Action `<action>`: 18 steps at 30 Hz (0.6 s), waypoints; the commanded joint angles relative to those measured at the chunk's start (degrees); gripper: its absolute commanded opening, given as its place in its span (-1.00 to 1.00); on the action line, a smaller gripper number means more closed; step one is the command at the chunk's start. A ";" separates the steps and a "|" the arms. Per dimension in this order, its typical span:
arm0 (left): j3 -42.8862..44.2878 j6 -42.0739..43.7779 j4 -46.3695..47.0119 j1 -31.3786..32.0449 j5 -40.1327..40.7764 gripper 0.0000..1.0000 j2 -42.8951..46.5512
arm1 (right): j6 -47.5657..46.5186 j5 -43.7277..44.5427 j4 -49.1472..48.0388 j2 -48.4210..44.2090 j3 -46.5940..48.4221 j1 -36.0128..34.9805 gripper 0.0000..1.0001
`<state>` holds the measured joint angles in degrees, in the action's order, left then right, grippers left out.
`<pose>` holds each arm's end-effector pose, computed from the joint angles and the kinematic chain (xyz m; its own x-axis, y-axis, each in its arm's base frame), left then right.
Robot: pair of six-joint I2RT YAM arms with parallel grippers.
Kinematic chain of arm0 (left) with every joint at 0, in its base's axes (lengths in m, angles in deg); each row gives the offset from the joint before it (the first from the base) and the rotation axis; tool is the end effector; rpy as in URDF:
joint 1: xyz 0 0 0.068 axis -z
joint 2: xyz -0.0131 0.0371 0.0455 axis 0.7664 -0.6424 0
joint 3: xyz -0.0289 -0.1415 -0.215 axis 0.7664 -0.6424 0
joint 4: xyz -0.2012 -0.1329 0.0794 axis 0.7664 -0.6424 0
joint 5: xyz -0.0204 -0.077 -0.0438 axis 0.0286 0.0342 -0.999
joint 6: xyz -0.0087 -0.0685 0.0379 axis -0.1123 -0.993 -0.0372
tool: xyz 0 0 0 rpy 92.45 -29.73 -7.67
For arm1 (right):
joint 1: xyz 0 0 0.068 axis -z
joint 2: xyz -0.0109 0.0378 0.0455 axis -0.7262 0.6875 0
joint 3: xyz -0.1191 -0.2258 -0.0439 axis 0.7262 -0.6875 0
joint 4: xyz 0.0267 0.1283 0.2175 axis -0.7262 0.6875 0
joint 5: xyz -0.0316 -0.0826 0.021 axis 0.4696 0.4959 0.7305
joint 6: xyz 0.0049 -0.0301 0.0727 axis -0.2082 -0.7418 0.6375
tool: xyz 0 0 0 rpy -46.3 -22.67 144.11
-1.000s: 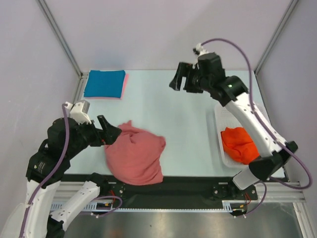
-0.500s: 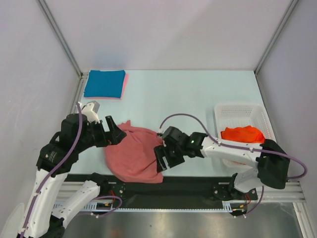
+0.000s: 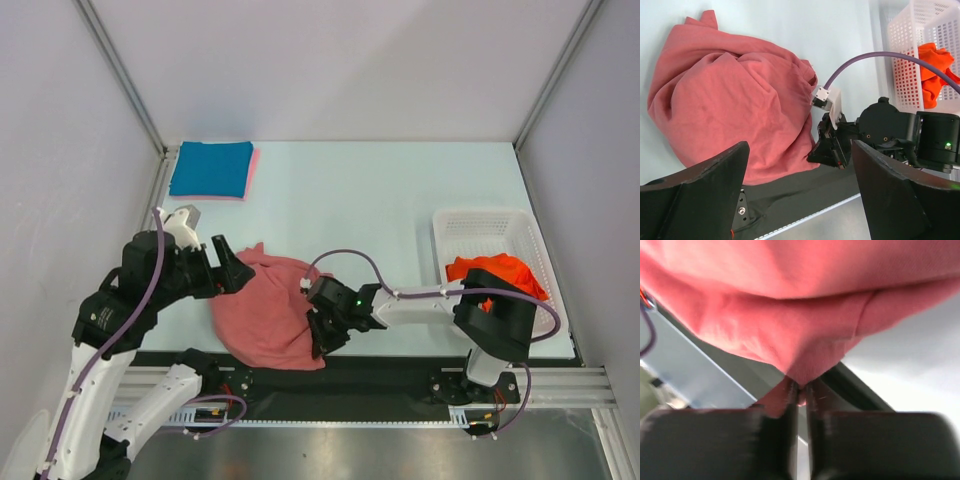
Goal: Fold and stack the t-shirts
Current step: Flatten the tshirt out
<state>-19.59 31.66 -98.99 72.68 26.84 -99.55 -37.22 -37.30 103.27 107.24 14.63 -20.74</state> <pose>0.1131 -0.0556 0.3556 -0.6997 -0.2461 -0.6707 0.1381 0.8745 -0.4650 0.1115 0.3162 0.1209 -0.8697 -0.4373 -0.2289 -0.4889 0.6999 0.5207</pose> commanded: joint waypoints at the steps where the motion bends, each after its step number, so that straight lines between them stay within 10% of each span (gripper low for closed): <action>1: 1.53 -0.15 -0.45 0.28 0.67 0.79 0.13 | -0.18 1.59 -0.94 -3.24 5.20 -0.19 -1.00; 11: 6.19 0.91 1.03 0.28 2.52 0.78 -0.93 | 1.22 -3.13 22.61 -33.99 21.19 17.80 -1.00; 18: 7.25 1.08 2.53 0.28 1.65 0.77 -2.24 | -5.18 -15.53 35.28 -35.44 41.13 32.85 -1.00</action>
<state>-14.47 31.79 -98.68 72.68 28.41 -100.78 -38.55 -44.60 130.00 69.40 49.29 9.55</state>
